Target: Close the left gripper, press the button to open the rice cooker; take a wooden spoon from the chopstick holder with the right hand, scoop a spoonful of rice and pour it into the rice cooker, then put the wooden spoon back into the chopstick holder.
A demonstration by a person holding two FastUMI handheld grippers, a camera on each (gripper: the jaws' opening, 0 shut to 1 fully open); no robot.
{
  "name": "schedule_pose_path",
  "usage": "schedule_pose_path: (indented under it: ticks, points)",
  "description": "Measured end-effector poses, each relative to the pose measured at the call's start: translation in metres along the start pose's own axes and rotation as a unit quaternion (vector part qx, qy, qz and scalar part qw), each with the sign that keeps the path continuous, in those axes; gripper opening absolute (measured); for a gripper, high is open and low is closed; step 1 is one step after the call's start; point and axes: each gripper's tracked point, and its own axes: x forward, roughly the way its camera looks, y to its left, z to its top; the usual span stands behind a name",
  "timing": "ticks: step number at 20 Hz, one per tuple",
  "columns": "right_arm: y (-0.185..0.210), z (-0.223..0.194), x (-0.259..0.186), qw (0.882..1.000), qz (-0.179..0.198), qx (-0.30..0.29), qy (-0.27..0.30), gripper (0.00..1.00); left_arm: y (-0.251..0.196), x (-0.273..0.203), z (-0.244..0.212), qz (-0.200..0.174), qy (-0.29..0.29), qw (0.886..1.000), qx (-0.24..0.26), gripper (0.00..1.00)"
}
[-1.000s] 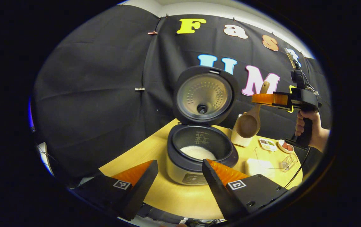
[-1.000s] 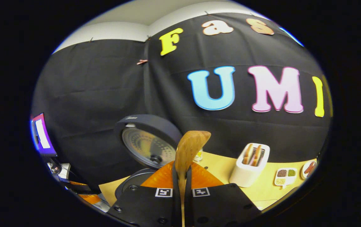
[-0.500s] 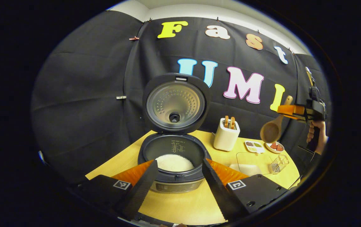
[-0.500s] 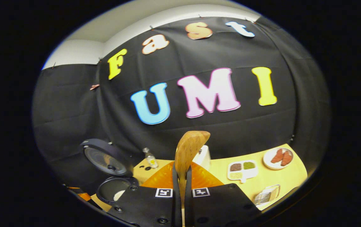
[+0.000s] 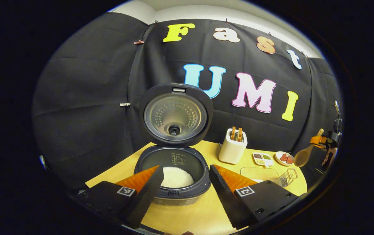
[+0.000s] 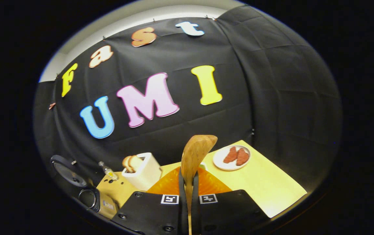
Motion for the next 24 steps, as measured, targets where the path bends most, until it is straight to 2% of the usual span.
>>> schedule_pose_path:
  ticks: [2,3,4,6,8,9,10,12,15,19,21,23,24]
  points:
    - [-0.027,-0.008,0.009,0.999,-0.024,0.023,0.011,0.08,-0.004,0.000,0.003,0.006,0.000,1.000,0.004,0.96]
    - [-0.039,-0.013,0.014,0.999,-0.036,0.034,0.015,0.13,-0.006,-0.001,0.003,0.009,0.003,1.000,0.006,0.96]
    - [-0.047,-0.016,0.018,0.998,-0.045,0.043,0.019,0.08,-0.007,-0.002,0.003,0.013,0.005,1.000,0.007,0.96]
    - [-0.063,-0.030,0.027,0.996,-0.056,0.059,0.031,0.08,-0.008,-0.004,0.003,0.024,0.008,1.000,0.007,0.95]
    - [-0.072,-0.049,0.035,0.994,-0.063,0.073,0.050,0.08,-0.010,-0.007,0.002,0.035,0.013,0.999,0.007,0.95]
    - [-0.075,-0.058,0.039,0.993,-0.066,0.075,0.058,0.13,-0.011,-0.009,0.002,0.040,0.015,0.999,0.008,0.95]
    - [-0.081,-0.067,0.043,0.992,-0.072,0.075,0.065,0.08,-0.012,-0.009,0.003,0.046,0.015,0.999,0.010,0.95]
    - [-0.091,-0.083,0.050,0.990,-0.087,0.074,0.080,0.08,-0.014,-0.011,0.006,0.057,0.015,0.998,0.005,0.95]
    - [-0.094,-0.100,0.062,0.988,-0.086,0.084,0.095,0.08,-0.017,-0.009,0.014,0.070,0.010,0.997,-0.015,0.96]
    - [-0.100,-0.127,0.071,0.984,-0.102,0.078,0.124,0.10,-0.012,-0.006,0.033,0.097,-0.014,0.995,-0.007,0.96]
    - [-0.095,-0.132,0.075,0.982,-0.096,0.098,0.133,0.13,-0.007,-0.005,0.053,0.112,-0.044,0.993,0.009,0.95]
    - [-0.092,-0.126,0.068,0.982,-0.093,0.106,0.129,0.16,-0.009,0.000,0.072,0.109,-0.069,0.991,0.025,0.95]
    - [-0.094,-0.127,0.067,0.982,-0.091,0.107,0.129,0.26,-0.010,0.004,0.083,0.106,-0.080,0.991,0.028,0.95]
